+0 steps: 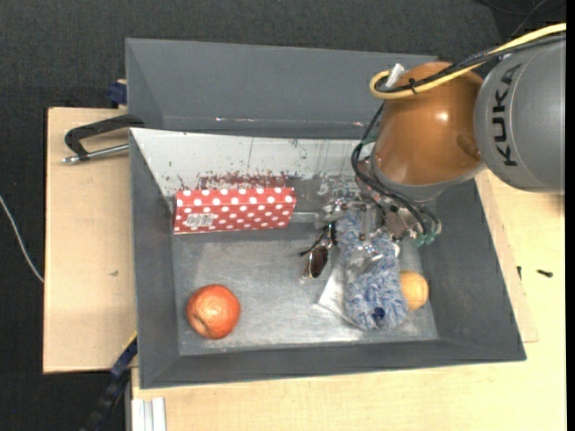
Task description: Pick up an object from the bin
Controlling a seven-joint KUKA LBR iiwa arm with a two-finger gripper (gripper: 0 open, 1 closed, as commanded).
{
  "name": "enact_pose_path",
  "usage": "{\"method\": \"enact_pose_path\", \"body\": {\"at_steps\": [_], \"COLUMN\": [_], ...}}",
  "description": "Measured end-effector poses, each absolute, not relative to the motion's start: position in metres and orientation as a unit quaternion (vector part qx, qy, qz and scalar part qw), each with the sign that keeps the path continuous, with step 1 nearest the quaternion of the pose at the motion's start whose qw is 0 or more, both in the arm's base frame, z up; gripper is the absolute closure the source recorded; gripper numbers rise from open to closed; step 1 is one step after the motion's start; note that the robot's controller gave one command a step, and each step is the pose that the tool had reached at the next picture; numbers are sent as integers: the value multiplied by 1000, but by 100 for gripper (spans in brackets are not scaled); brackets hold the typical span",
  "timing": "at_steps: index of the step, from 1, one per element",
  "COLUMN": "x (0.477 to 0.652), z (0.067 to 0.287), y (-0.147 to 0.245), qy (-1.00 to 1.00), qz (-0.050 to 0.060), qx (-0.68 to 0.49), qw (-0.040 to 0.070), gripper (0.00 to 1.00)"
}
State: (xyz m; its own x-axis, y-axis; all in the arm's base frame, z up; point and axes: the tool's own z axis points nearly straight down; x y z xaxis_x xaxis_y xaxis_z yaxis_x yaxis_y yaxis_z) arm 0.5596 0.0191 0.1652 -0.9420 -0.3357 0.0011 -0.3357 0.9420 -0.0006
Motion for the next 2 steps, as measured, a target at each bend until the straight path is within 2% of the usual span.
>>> {"method": "enact_pose_path", "body": {"at_steps": [1,2], "x": [574,596], "z": [121,75], "y": [25,21], "qy": [-990,-969], "qz": [0,0], "qx": [143,246], "qw": [-4,-4], "gripper": [0,100]}}
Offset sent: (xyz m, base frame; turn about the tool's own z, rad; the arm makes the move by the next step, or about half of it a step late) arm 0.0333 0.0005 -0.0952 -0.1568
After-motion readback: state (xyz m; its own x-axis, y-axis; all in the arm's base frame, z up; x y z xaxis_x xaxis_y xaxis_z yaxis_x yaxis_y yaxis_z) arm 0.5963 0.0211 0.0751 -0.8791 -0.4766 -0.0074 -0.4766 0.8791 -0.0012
